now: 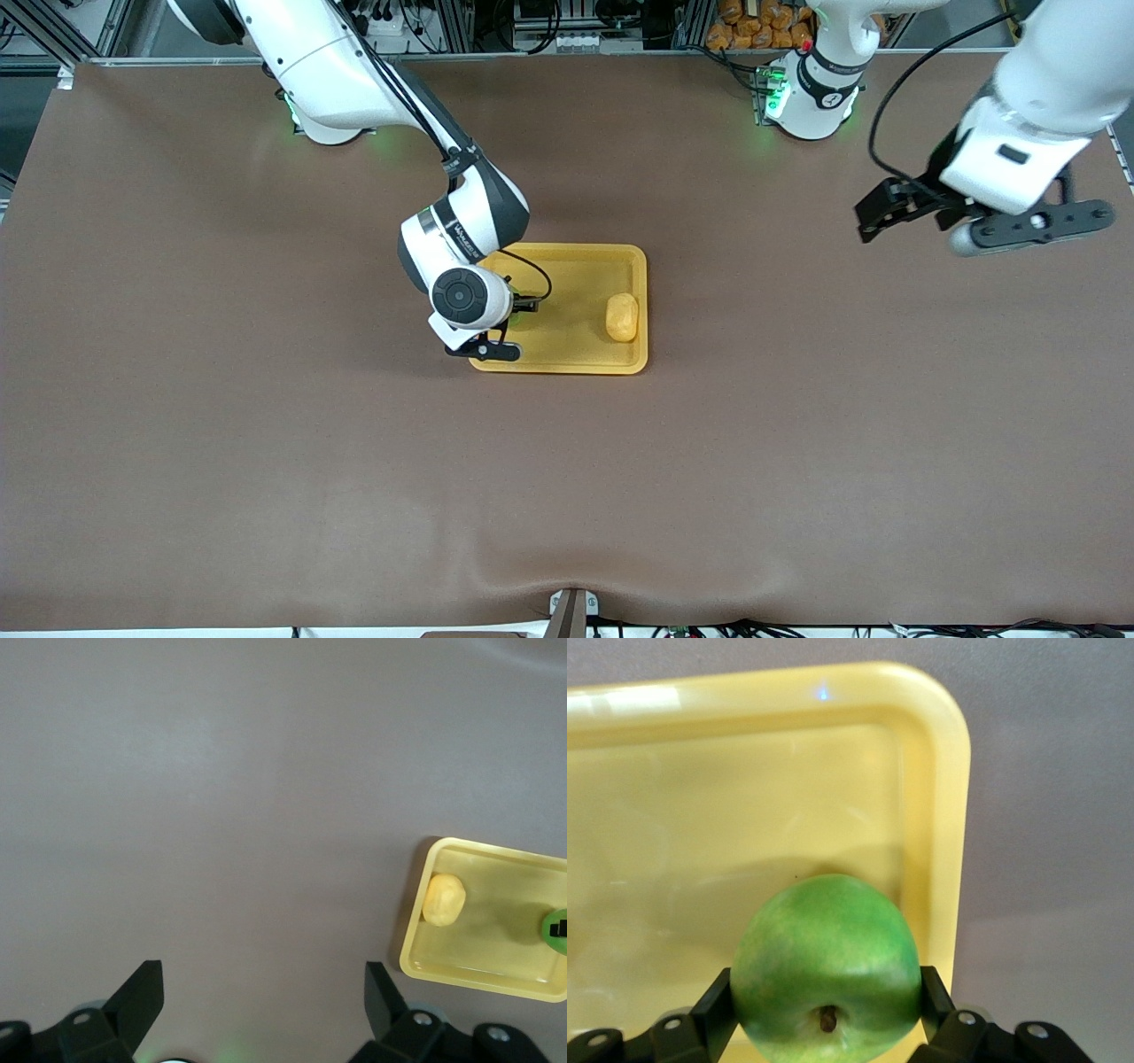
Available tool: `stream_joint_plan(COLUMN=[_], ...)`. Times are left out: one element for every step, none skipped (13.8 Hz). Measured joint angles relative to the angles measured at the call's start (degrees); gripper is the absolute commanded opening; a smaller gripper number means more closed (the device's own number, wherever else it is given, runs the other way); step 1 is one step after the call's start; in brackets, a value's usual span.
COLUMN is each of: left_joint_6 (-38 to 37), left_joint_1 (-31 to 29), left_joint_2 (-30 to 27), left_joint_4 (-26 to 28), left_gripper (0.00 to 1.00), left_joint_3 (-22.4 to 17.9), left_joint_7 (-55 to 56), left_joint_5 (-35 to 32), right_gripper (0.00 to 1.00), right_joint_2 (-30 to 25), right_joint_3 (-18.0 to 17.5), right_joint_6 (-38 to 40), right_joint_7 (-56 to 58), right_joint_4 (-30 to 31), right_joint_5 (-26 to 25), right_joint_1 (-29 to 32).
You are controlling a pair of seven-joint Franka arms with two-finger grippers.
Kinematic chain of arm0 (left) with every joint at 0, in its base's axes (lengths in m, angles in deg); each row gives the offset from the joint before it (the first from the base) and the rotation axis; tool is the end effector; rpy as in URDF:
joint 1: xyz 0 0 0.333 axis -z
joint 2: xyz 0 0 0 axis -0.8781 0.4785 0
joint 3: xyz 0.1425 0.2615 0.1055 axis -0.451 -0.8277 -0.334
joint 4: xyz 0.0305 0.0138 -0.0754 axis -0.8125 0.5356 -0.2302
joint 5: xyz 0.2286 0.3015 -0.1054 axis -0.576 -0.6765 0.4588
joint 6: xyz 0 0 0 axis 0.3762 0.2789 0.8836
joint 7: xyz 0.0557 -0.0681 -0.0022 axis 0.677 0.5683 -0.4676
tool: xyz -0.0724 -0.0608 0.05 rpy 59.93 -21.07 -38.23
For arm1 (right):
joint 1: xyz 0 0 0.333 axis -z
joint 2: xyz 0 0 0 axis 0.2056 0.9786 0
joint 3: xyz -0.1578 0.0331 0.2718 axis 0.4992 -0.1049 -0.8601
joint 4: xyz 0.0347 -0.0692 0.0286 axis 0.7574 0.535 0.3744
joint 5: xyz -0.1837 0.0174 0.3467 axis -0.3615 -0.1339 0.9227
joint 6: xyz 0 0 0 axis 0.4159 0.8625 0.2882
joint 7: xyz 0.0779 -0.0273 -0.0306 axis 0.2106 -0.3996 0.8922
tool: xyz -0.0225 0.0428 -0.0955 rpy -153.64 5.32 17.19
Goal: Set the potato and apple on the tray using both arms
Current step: 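Withdraw the left gripper while the right gripper carries the apple over the tray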
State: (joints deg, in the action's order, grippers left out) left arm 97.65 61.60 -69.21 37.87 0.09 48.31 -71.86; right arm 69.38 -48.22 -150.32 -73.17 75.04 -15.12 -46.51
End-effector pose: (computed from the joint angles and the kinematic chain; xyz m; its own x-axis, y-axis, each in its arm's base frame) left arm 0.5446 -0.1325 0.6436 0.9883 0.1448 0.0472 0.1463 -0.9888 -0.0299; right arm 0.5326 0.3973 0.2182 0.9342 -0.1002 -0.3423 -0.0998 -0.9948 0.0188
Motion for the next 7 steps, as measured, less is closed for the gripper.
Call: stream_joint_plan(left_joint_6=[-0.15, -0.3, -0.39, -0.47, -0.51, -0.54, -0.58], left_joint_1=[0.16, 0.2, 0.26, 0.31, 0.32, 0.32, 0.31], left_joint_2=[-0.32, -0.52, -0.7, -0.96, -1.29, -1.75, -2.4], left_joint_4=[0.07, 0.15, 0.24, 0.43, 0.68, 1.14, 1.85], left_gripper=[1.0, 1.0, 1.0, 1.0, 1.0, 1.0, 1.0], left_joint_3=[-1.4, -2.47, -3.43, -4.39, -5.31, -6.05, -6.66], left_joint_7=[-1.46, -2.6, -3.12, -3.29, -3.38, -3.56, -4.18], left_joint_5=[0.17, 0.22, 0.24, 0.25, 0.27, 0.27, 0.28], right_gripper=[0.77, 1.0, 1.0, 1.0, 1.0, 1.0, 1.0], right_joint_2=[0.19, 0.35, 0.5, 0.72, 0.9, 0.94, 0.94], right_joint_3=[0.0, 0.05, 0.16, 0.23, 0.23, 0.23, 0.23], right_joint_6=[-0.04, -0.06, -0.08, -0.13, -0.21, -0.26, -0.26], right_joint_7=[-0.03, -0.08, -0.17, -0.21, -0.21, -0.21, -0.2], right_joint_4=[0.0, 0.01, 0.06, 0.14, 0.16, 0.15, 0.11], right_joint_5=[0.0, 0.0, 0.0, 0.0, -0.01, -0.01, -0.01], right_joint_1=[-0.02, -0.02, -0.02, -0.01, -0.02, -0.02, -0.03])
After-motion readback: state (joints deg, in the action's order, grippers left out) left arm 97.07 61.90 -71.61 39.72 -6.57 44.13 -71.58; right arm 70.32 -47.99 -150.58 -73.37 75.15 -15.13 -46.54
